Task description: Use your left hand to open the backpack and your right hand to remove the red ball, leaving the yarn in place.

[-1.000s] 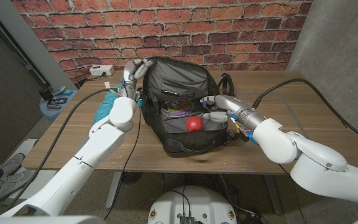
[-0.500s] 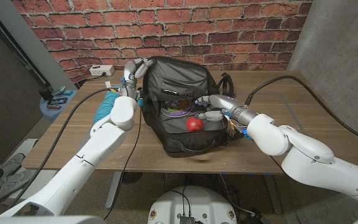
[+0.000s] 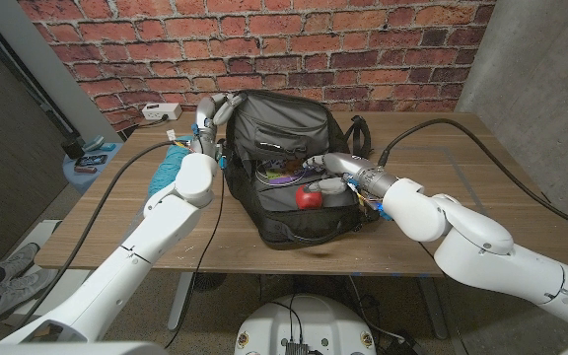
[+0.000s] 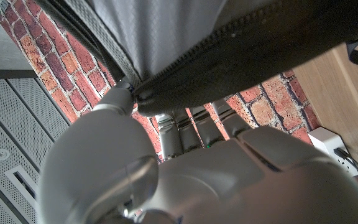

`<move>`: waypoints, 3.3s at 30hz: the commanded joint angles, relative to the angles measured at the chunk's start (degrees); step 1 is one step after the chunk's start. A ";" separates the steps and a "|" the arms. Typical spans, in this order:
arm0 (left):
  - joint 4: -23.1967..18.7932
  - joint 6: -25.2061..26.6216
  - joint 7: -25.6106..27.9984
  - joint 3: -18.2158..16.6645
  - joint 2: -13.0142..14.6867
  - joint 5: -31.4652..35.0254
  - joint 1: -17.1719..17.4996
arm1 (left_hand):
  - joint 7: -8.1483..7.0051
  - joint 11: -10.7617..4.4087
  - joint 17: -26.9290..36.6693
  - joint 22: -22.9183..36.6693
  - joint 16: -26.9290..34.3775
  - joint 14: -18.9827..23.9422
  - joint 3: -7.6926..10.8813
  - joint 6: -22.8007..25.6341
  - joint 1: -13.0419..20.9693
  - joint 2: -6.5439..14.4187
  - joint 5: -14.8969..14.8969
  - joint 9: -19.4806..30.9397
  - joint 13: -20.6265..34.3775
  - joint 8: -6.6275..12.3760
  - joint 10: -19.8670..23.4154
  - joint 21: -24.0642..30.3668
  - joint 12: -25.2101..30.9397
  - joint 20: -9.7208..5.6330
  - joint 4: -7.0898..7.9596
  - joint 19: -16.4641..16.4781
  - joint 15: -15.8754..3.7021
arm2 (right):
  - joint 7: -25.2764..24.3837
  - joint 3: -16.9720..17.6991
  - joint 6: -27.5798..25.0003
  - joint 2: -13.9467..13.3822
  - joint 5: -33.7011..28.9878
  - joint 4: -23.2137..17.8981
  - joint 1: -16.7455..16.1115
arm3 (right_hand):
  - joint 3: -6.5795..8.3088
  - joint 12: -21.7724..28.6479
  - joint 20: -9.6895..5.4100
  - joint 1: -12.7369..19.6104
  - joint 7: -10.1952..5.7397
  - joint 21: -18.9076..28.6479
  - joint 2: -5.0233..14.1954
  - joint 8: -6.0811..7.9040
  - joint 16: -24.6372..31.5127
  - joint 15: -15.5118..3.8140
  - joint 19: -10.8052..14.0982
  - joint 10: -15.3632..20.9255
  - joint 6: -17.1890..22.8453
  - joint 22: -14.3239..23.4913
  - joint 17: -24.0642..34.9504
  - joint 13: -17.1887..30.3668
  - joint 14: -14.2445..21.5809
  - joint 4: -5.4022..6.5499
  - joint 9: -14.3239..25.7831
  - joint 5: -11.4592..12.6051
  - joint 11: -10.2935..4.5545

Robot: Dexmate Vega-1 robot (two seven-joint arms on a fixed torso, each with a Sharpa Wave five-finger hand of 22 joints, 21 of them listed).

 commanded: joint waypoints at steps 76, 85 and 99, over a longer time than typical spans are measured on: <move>-1.30 -2.79 1.04 -0.63 -0.25 1.92 3.29 | 0.34 -0.34 0.58 0.11 -0.08 0.57 -0.41 -0.53 1.61 1.90 0.66 -0.44 0.34 1.33 0.46 0.65 -0.14 -0.33 -0.14 0.07 0.41 | 12.06 -0.11 17.83 4.20 -11.39 8.52 3.69 | -2.30 0.09 0.33 1.37 0.41 -0.60 -0.88 -0.28 -0.84 -1.75 -2.89 -4.88 -4.83 0.16 1.23 1.24 -3.84 1.22 0.21 0.67 1.27; -1.67 -3.01 1.28 -0.84 -0.38 2.05 3.86 | 0.35 -0.26 0.59 0.11 -0.11 0.62 -0.43 -0.43 1.64 1.87 0.70 -0.49 0.37 1.49 0.57 0.64 -0.11 -0.36 -0.15 -0.02 0.40 | 11.25 -0.64 20.26 4.88 -13.53 11.00 3.78 | -2.44 0.11 0.41 1.46 0.32 -0.59 -0.94 -0.26 -0.81 -1.89 -2.92 -5.05 -4.97 0.16 1.27 1.30 -3.89 1.20 0.21 0.71 1.23; -2.22 -2.94 1.32 -1.35 -0.26 1.90 4.76 | 0.29 -0.16 0.59 0.12 -0.15 0.69 -0.41 -0.73 1.68 1.91 0.79 -0.45 0.29 1.61 0.64 0.68 -0.18 -0.35 -0.14 -0.02 0.35 | 12.26 -0.37 23.34 5.25 -14.19 12.78 3.96 | -2.67 0.17 0.28 1.78 0.14 -0.55 -1.21 -0.33 -0.79 -2.26 -2.95 -5.34 -5.47 0.15 1.31 1.43 -3.94 1.04 0.20 0.80 1.03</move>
